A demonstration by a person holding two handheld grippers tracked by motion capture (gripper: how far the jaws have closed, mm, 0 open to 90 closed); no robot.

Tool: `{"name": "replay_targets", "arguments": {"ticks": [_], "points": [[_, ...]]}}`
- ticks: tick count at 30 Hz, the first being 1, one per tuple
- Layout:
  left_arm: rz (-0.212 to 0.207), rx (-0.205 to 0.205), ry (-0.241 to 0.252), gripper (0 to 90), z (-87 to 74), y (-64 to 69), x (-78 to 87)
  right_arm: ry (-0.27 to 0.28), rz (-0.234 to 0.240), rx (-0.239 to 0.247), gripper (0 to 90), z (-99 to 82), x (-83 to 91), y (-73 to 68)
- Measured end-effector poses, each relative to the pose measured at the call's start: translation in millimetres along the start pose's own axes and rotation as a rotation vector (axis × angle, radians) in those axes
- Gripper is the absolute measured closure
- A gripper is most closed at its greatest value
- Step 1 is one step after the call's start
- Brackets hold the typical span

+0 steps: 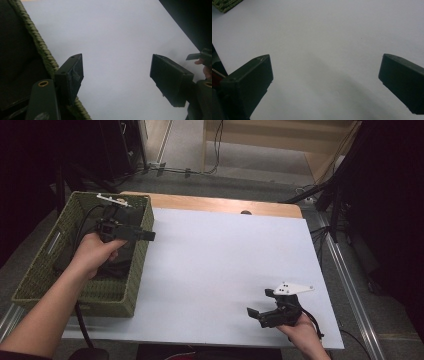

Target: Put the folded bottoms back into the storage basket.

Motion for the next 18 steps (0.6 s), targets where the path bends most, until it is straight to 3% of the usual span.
{"name": "replay_targets", "arguments": {"ticks": [6, 14, 18], "points": [[-0.011, 0.017, -0.020, 27.9, -6.1, 6.1, -5.2, 0.005, -0.004, 0.000, 0.0, 0.1, 0.3, 0.7], [-0.026, -0.015, -0.014, 27.9, -20.9, 20.2, -7.1, -0.001, -0.008, -0.012, 0.0, -0.1, 0.3, 2.0], [-0.035, -0.012, -0.016, 27.9, -28.6, 23.2, -10.1, 0.003, -0.011, -0.016, 0.0, 0.2, 0.2, 2.5]]}}
Point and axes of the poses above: each handheld gripper's, and its own axes: x roughly backward along the jaws, z roughly out of its top, y roughly to its right, the point moved 1 cm from there along -x, roughly forward along the jaws
